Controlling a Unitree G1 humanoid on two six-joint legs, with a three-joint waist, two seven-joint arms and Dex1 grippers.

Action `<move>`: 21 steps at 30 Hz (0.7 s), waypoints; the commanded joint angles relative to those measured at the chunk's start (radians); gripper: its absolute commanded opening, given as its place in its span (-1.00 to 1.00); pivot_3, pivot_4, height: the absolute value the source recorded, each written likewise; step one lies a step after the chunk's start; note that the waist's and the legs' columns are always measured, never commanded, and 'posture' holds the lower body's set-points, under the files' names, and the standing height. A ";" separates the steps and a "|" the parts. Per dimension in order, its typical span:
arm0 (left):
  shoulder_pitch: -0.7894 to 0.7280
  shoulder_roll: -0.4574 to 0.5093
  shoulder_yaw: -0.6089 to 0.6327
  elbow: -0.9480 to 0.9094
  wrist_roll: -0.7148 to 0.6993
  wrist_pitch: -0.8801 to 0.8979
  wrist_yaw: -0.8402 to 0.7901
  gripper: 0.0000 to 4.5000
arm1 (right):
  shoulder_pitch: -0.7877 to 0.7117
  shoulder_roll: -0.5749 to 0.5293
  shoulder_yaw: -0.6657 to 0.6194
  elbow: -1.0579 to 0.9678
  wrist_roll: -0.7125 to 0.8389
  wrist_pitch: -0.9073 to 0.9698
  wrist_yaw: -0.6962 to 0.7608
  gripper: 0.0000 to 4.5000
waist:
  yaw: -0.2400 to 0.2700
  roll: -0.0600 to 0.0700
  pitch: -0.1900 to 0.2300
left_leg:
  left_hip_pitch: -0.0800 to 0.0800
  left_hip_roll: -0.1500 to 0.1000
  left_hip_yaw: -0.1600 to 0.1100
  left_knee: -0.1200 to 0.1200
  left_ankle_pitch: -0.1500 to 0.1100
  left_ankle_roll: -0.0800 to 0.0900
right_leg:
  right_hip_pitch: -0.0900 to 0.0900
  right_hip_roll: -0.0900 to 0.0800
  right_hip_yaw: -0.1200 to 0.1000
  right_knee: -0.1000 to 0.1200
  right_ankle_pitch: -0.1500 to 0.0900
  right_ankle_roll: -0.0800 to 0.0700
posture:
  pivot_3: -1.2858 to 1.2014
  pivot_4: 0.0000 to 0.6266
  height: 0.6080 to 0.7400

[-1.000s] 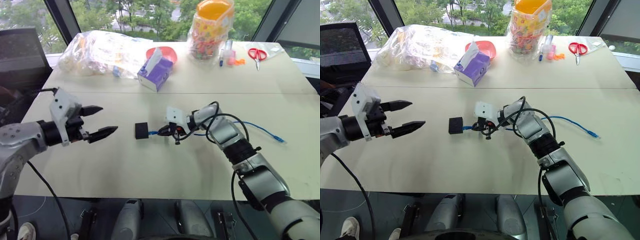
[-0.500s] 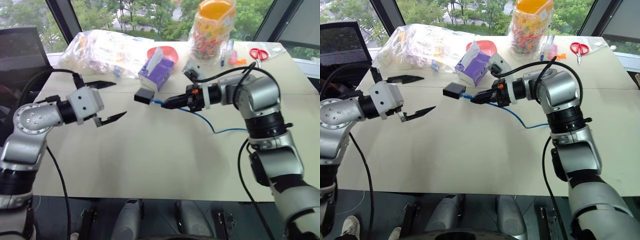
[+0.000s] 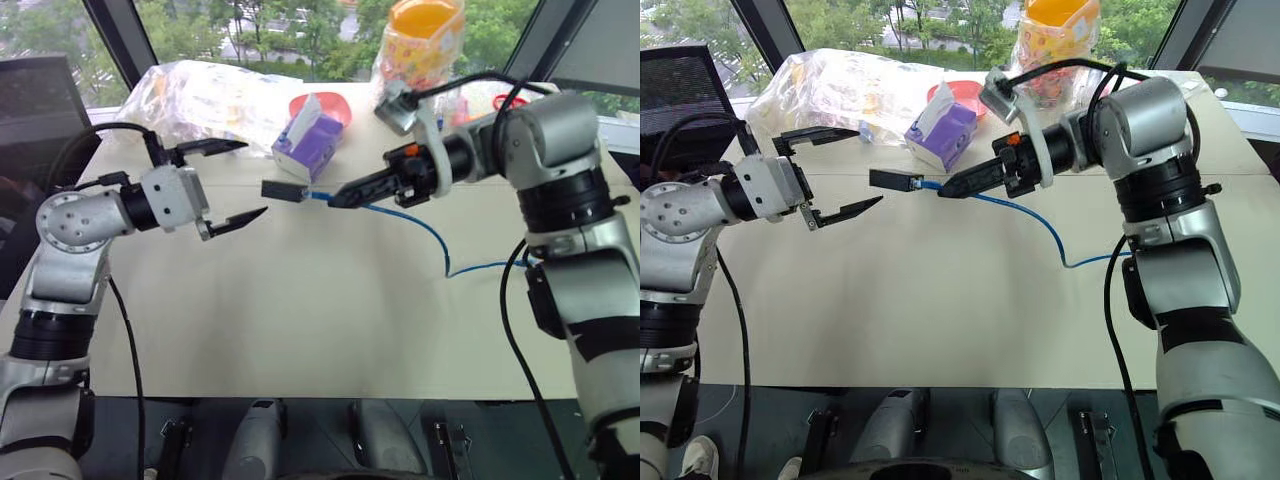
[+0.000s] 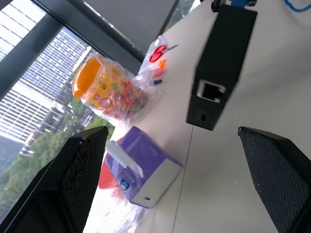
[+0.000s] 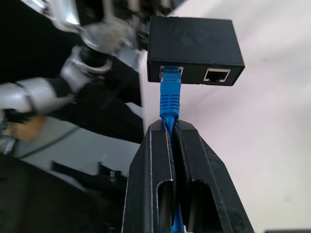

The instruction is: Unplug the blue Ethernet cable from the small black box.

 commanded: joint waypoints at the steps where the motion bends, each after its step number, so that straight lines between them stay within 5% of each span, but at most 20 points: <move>1: 0.014 -0.003 0.022 -0.037 -0.049 0.027 -0.019 1.00 | -0.056 -0.023 0.008 -0.002 0.054 0.011 0.081 -0.98 | 0.000 0.000 0.000 | 0.000 0.000 0.000 0.000 0.000 0.000 | 0.000 0.000 0.000 0.000 0.000 0.000 | 0.03 -0.52 1.00; 21: 0.008 -0.053 0.087 -0.287 -0.431 0.513 -0.022 1.00 | -0.129 -0.027 0.188 0.096 0.249 0.124 0.137 -0.98 | -0.001 0.000 0.000 | 0.000 0.000 0.000 0.000 0.000 0.000 | 0.000 0.000 0.000 0.001 0.000 0.000 | 0.03 -0.52 1.00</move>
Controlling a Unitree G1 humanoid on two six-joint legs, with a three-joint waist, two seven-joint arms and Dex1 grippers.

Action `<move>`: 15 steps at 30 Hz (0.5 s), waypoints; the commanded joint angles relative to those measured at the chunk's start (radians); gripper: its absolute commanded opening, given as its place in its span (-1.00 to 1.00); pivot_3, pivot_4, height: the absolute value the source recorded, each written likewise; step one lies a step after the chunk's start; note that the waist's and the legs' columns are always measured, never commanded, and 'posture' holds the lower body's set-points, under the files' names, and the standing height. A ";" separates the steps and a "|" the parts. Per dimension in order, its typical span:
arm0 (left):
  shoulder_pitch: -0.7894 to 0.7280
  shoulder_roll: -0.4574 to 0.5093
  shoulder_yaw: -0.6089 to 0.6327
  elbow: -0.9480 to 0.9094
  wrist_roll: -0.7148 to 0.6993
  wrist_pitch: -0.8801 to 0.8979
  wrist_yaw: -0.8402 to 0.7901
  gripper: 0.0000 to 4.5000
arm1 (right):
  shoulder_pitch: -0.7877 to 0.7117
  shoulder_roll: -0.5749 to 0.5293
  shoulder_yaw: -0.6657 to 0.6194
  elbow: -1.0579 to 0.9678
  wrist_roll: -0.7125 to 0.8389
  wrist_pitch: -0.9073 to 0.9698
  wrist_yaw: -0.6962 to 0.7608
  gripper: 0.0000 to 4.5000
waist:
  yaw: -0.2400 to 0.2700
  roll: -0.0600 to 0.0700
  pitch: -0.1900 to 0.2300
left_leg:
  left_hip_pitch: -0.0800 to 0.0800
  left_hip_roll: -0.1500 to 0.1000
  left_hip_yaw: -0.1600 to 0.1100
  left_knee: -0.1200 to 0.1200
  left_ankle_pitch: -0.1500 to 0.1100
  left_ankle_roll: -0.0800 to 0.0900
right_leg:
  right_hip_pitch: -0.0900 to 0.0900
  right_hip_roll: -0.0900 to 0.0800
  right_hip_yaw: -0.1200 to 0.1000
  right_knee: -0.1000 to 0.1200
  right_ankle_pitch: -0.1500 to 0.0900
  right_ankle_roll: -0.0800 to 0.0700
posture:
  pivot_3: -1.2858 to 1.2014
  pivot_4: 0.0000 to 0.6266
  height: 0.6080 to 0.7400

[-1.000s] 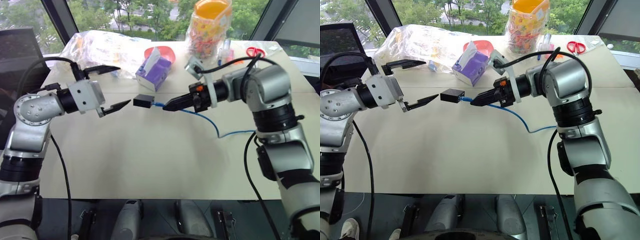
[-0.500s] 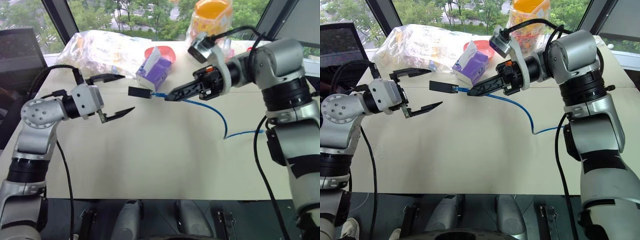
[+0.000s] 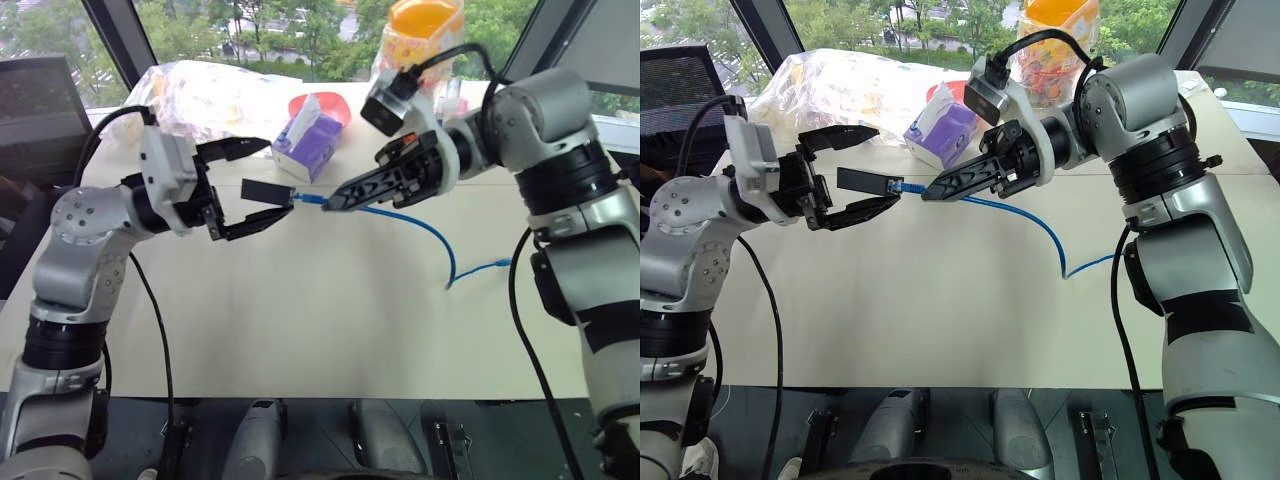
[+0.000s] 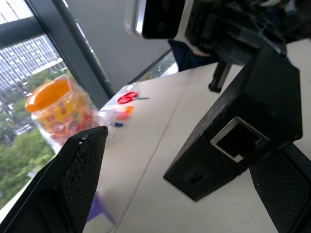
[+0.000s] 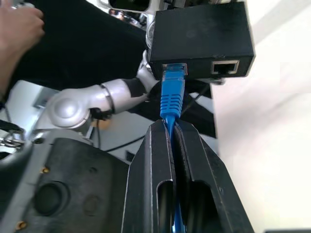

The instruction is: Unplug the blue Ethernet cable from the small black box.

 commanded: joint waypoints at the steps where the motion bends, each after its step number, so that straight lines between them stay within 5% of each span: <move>1: 0.000 0.007 0.049 -0.060 -0.065 0.054 0.001 1.00 | -0.037 -0.011 0.024 0.009 0.042 0.003 0.015 -0.98 | 0.001 0.000 0.000 | 0.000 0.000 0.000 0.000 0.000 0.000 | 0.000 0.000 0.000 0.000 0.000 0.000 | 0.03 -0.52 1.00; 3: 0.006 0.010 0.053 -0.075 -0.073 0.070 -0.005 1.00 | -0.037 -0.017 0.044 0.015 0.047 -0.007 0.015 -0.98 | 0.001 0.000 0.000 | 0.000 0.000 0.000 0.000 0.000 0.000 | 0.000 0.000 0.000 0.000 0.000 0.000 | 0.03 -0.52 1.00; 6: 0.022 0.011 0.062 -0.094 -0.069 0.077 -0.009 0.66 | -0.041 -0.023 0.066 0.030 0.051 -0.020 0.015 -1.00 | 0.001 0.000 0.000 | 0.000 0.000 0.000 0.000 0.000 0.000 | 0.000 0.000 0.000 0.000 0.000 0.000 | 0.03 -0.52 1.00; 10: 0.042 0.016 0.064 -0.117 -0.057 0.079 -0.013 -0.18 | -0.045 -0.030 0.089 0.047 0.057 -0.038 0.015 -1.00 | 0.002 0.000 0.000 | 0.000 0.000 0.000 0.000 0.000 0.000 | 0.000 0.000 0.000 0.000 0.000 0.000 | 0.03 -0.52 1.00; 15: 0.057 0.019 0.064 -0.124 -0.044 0.075 -0.018 -0.22 | -0.051 -0.034 0.105 0.057 0.064 -0.053 0.015 -1.00 | 0.002 0.000 0.000 | 0.000 0.000 0.000 0.000 0.000 0.000 | 0.000 0.000 0.000 0.000 0.000 0.000 | 0.03 -0.52 1.00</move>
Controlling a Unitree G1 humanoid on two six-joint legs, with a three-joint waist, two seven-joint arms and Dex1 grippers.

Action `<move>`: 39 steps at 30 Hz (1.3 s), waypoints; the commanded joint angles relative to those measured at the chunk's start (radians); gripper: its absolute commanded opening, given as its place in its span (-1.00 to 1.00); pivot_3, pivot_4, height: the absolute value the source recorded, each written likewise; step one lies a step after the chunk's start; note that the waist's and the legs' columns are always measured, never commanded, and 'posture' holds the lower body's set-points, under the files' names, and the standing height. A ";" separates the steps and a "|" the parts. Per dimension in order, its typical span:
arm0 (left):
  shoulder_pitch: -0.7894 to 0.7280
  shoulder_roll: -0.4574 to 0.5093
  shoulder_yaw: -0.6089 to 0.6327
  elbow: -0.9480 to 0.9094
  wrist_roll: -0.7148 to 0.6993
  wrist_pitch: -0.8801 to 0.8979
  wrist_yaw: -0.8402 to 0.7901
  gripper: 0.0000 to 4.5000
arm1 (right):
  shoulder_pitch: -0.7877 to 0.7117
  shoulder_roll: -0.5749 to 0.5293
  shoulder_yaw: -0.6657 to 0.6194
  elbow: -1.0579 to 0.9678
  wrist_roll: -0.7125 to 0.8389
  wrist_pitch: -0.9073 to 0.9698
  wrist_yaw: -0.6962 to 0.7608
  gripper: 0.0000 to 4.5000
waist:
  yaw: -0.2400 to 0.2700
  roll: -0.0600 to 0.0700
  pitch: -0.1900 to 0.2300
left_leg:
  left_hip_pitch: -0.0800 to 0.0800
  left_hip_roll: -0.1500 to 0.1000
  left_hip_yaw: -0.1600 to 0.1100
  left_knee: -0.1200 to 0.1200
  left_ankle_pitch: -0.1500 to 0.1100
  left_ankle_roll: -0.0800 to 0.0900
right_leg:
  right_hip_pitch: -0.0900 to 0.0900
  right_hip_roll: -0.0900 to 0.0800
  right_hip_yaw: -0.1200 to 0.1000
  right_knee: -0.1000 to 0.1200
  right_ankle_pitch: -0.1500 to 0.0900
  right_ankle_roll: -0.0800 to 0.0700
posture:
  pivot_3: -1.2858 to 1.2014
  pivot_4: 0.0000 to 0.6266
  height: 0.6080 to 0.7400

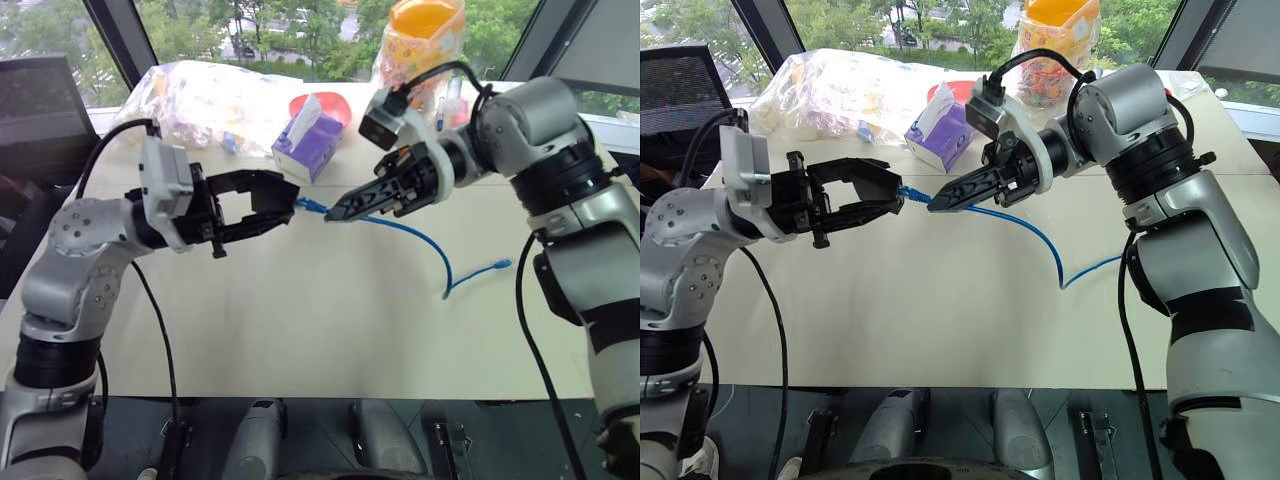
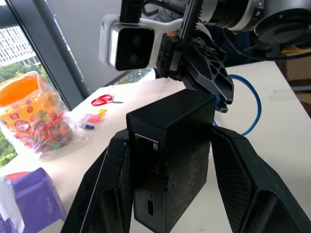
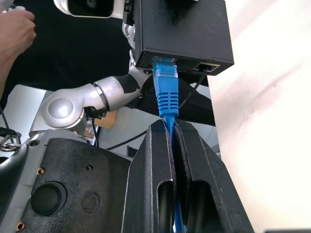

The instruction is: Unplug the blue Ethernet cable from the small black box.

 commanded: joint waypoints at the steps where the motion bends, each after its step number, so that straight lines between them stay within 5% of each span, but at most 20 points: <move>1: 0.001 0.010 0.038 -0.029 -0.006 -0.011 -0.005 -0.22 | -0.036 -0.014 -0.002 0.002 0.024 -0.018 0.014 -1.00 | 0.000 0.000 0.000 | 0.000 0.000 0.000 0.000 0.000 0.000 | 0.000 0.000 0.000 0.000 0.000 0.000 | 0.03 -0.52 1.00; 14: 0.048 0.045 0.050 -0.095 -0.043 0.067 -0.005 -0.22 | -0.058 0.051 -0.002 0.199 -0.153 -0.173 0.014 -1.00 | -0.010 0.000 0.000 | 0.000 0.000 0.000 0.000 0.000 0.000 | 0.000 0.000 0.000 0.000 0.000 0.000 | 0.03 -0.52 1.00; 34: 0.040 0.119 0.060 -0.110 -0.080 0.320 0.081 -0.22 | -0.087 0.072 0.010 0.257 -0.182 -0.259 0.014 -1.00 | -0.022 0.000 0.000 | 0.000 0.000 0.000 0.000 0.000 0.000 | 0.000 0.000 0.000 0.000 0.000 0.000 | 0.03 -0.52 1.00; 35: 0.039 0.119 0.062 -0.108 -0.083 0.327 0.086 0.25 | -0.086 0.073 0.010 0.257 -0.183 -0.260 0.014 -1.00 | -0.022 0.000 0.000 | 0.000 0.000 0.000 0.000 0.000 0.000 | 0.000 0.000 0.000 0.000 0.000 0.000 | 0.03 -0.52 1.00; 39: 0.052 0.129 0.056 -0.110 -0.064 0.301 0.050 0.97 | -0.088 0.076 0.007 0.261 -0.187 -0.261 0.014 -1.00 | -0.021 0.000 0.000 | 0.000 0.000 0.000 0.000 0.000 0.000 | 0.000 0.000 0.000 0.000 0.000 0.000 | 0.03 -0.52 1.00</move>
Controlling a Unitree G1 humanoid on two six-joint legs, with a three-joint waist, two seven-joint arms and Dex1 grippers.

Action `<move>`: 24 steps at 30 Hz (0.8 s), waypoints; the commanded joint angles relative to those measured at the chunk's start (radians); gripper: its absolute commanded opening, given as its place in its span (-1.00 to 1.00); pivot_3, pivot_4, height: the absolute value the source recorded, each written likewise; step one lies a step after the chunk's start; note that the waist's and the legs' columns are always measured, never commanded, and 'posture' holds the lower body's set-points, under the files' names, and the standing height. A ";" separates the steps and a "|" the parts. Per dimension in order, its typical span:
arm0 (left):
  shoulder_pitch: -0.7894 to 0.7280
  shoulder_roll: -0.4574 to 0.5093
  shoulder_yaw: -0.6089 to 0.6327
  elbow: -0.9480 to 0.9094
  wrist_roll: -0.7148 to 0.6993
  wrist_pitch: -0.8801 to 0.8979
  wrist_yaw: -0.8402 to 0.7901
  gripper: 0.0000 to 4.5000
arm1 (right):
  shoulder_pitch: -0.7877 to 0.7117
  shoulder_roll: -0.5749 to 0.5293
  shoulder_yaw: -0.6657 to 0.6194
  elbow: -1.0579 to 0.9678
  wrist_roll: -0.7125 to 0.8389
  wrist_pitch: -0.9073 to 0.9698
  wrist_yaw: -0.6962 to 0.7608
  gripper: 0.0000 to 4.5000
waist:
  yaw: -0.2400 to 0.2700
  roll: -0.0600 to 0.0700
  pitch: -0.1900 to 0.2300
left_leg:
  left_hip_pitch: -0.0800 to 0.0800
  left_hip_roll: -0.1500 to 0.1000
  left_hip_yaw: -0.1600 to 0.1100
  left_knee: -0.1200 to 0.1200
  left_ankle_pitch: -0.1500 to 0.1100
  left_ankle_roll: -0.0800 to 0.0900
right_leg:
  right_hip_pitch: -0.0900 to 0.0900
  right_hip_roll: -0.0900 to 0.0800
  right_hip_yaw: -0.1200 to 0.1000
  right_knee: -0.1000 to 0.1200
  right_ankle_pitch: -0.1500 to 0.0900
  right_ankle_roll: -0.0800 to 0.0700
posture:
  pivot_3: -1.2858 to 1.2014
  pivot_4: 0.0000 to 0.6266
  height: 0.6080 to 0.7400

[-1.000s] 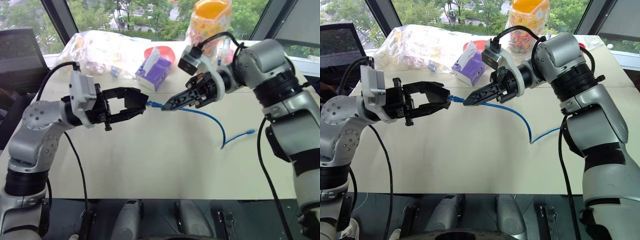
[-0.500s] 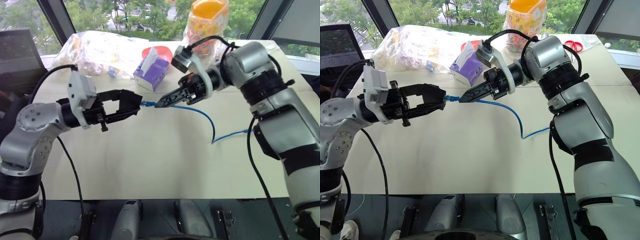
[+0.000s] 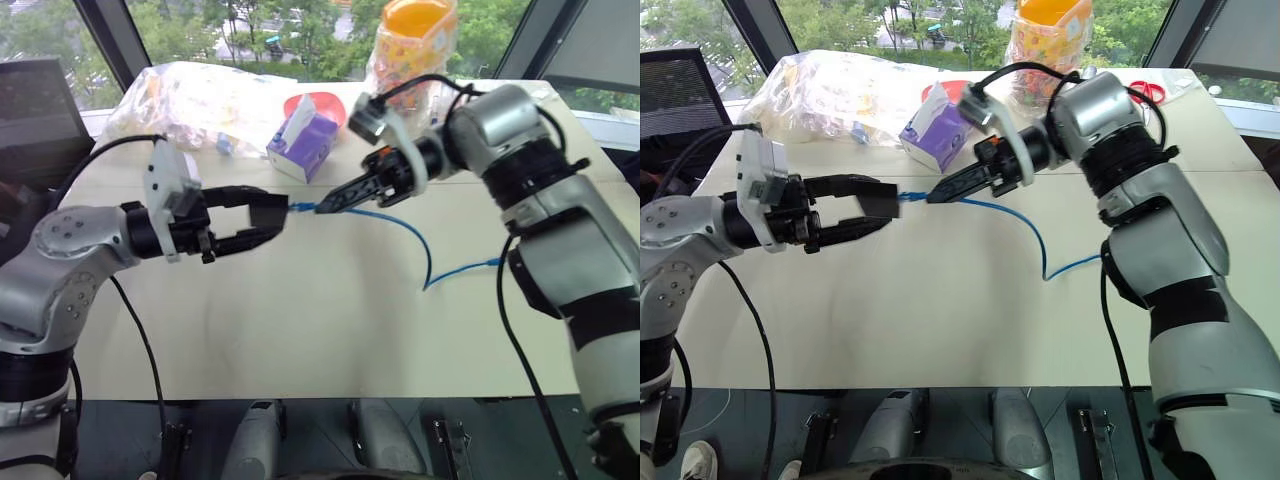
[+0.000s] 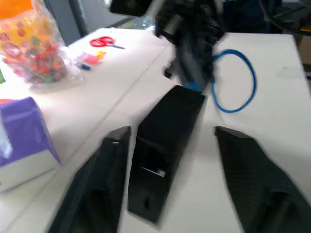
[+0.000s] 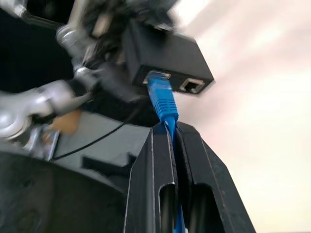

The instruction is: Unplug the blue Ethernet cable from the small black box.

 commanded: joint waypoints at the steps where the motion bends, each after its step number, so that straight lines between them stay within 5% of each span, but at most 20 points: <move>1: -0.001 0.016 0.021 -0.026 -0.003 -0.027 -0.038 0.97 | -0.033 -0.001 -0.034 -0.005 0.004 -0.009 0.006 -1.00 | -0.002 0.000 0.000 | 0.000 0.000 0.000 0.000 0.000 0.000 | 0.000 0.000 0.000 0.000 0.000 0.000 | 0.03 -0.52 1.00; 21: -0.030 -0.005 0.015 0.007 0.016 -0.064 -0.074 0.97 | -0.034 -0.086 -0.013 -0.199 0.235 0.186 0.006 -1.00 | -0.002 0.000 0.000 | 0.000 0.000 0.000 0.000 0.000 0.000 | -0.001 0.000 0.000 0.001 0.000 0.000 | 0.03 -0.52 1.00; 24: -0.053 -0.017 0.026 0.011 -0.001 -0.053 -0.063 0.60 | -0.019 -0.094 -0.002 -0.224 0.238 0.189 0.006 -1.00 | -0.001 0.000 0.000 | 0.000 0.000 0.000 0.000 0.000 0.000 | -0.001 0.000 0.000 0.001 0.000 0.000 | 0.03 -0.52 1.00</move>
